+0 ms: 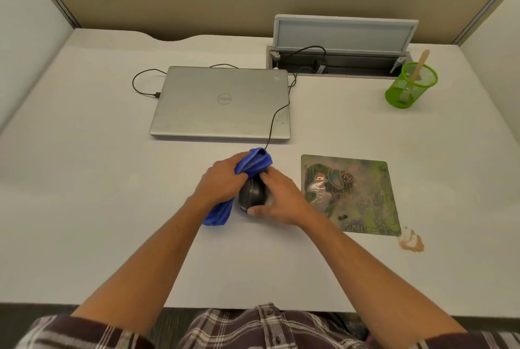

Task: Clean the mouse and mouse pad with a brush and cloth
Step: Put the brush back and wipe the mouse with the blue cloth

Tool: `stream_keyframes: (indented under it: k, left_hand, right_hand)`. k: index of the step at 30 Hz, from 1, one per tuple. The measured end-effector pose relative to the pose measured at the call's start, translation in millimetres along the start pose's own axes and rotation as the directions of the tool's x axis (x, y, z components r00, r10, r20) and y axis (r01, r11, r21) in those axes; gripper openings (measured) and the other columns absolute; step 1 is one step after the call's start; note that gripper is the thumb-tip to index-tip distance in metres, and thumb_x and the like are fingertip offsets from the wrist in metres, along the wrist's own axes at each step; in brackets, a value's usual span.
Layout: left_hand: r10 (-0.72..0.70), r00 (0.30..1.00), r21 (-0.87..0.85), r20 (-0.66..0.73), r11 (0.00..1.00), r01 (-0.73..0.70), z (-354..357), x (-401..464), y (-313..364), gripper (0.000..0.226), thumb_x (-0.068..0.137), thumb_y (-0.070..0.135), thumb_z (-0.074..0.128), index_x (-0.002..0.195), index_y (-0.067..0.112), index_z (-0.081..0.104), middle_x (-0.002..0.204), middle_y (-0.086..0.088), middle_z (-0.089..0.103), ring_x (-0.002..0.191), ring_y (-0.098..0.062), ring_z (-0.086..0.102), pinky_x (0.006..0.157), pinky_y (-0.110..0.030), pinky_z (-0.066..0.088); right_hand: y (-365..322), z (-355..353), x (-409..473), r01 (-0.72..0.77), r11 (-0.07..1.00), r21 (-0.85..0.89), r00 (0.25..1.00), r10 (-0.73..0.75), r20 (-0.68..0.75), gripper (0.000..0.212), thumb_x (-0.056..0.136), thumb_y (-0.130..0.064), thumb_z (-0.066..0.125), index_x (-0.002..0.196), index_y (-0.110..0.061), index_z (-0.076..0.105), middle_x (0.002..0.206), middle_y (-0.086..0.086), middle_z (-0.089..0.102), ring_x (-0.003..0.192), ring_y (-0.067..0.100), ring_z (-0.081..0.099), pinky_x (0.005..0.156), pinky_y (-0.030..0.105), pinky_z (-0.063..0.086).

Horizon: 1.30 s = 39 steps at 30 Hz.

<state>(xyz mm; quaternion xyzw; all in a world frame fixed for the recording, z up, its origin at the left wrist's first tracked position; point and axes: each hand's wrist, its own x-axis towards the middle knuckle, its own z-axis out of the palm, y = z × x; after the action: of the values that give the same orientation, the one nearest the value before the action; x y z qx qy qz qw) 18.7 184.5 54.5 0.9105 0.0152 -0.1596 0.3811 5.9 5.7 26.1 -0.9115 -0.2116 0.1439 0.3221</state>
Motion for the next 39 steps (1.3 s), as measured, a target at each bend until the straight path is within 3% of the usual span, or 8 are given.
stream_keyframes:
  k: [9,13,18,22,28,31,35,39]
  left_hand:
    - [-0.004,1.000,-0.079,0.031,0.997,0.007,3,-7,-4,0.041,0.089,0.006,0.046,0.125,0.023,0.056,0.101,0.000,0.064,0.086,-0.014,0.060,0.073,-0.026,0.049]
    - [-0.013,0.999,-0.129,0.030,0.992,0.016,4,-20,-12,0.043,0.090,0.004,0.046,0.125,0.027,0.057,0.099,0.006,0.062,0.085,-0.006,0.059,0.067,-0.015,0.043]
    - [0.035,0.999,-0.082,0.033,0.996,-0.033,1,-40,-13,0.042,0.088,0.004,0.047,0.116,0.030,0.065,0.093,0.001,0.068,0.082,-0.016,0.062,0.074,-0.029,0.051]
    - [0.038,0.985,-0.056,0.167,0.998,-0.029,-7,-53,-13,0.035,0.080,0.014,0.043,0.099,0.029,0.068,0.082,0.001,0.069,0.076,-0.022,0.062,0.074,-0.043,0.053]
    - [0.016,0.997,-0.304,-0.074,0.952,-0.038,-19,-41,-11,0.054,0.084,0.002,0.050,0.100,0.052,0.061,0.092,0.020,0.068,0.085,0.002,0.062,0.066,-0.009,0.047]
    - [-0.009,0.994,-0.313,-0.113,0.949,-0.027,-19,-19,-7,0.056,0.084,0.002,0.051,0.107,0.053,0.057,0.098,0.025,0.063,0.086,0.007,0.060,0.064,-0.005,0.043]
    - [-0.011,0.997,-0.252,0.071,0.967,0.029,-5,-2,-7,0.049,0.085,0.004,0.050,0.115,0.042,0.059,0.100,0.012,0.067,0.091,-0.009,0.062,0.074,-0.021,0.049]
    - [-0.035,0.995,-0.213,0.097,0.976,0.055,-1,-5,-16,0.032,0.086,0.007,0.049,0.101,0.031,0.065,0.086,0.000,0.068,0.077,-0.022,0.063,0.068,-0.030,0.050]
  right_hand:
    - [12,8,2,0.036,0.999,0.032,0.997,-0.034,-0.074,0.080,0.062,-0.062,0.076,0.129,-0.030,0.048,0.128,-0.006,0.053,0.108,0.009,0.045,0.094,0.027,0.034]
    - [13,9,5,0.002,0.998,0.065,0.997,0.003,-0.075,0.079,0.061,-0.061,0.076,0.129,-0.036,0.046,0.129,-0.009,0.054,0.112,0.008,0.046,0.104,0.038,0.036]
    - [17,12,2,-0.020,0.996,0.085,0.998,0.025,-0.056,0.098,0.060,-0.066,0.073,0.142,-0.022,0.041,0.146,0.001,0.046,0.138,0.015,0.032,0.118,0.036,0.015]
    - [23,14,4,-0.005,1.000,0.004,0.999,0.005,-0.031,0.096,0.070,-0.045,0.081,0.147,-0.011,0.035,0.153,0.006,0.037,0.145,0.018,0.025,0.120,0.040,0.012]
    - [24,16,6,-0.044,0.999,0.005,0.999,0.044,-0.031,0.100,0.063,-0.068,0.072,0.145,-0.025,0.035,0.150,-0.003,0.039,0.140,0.014,0.029,0.120,0.037,0.012]
    - [22,16,5,-0.052,0.999,0.008,0.998,0.052,-0.032,0.103,0.062,-0.071,0.069,0.147,-0.028,0.030,0.153,-0.002,0.034,0.141,0.013,0.022,0.115,0.029,0.001]
    - [21,13,5,0.011,0.997,0.075,0.997,-0.005,-0.073,0.086,0.061,-0.066,0.075,0.134,-0.034,0.045,0.138,-0.009,0.048,0.121,0.006,0.039,0.113,0.041,0.027]
    - [21,14,6,-0.004,0.996,0.088,0.998,0.010,-0.069,0.083,0.059,-0.066,0.075,0.131,-0.036,0.048,0.132,-0.012,0.051,0.116,0.008,0.045,0.111,0.041,0.030]
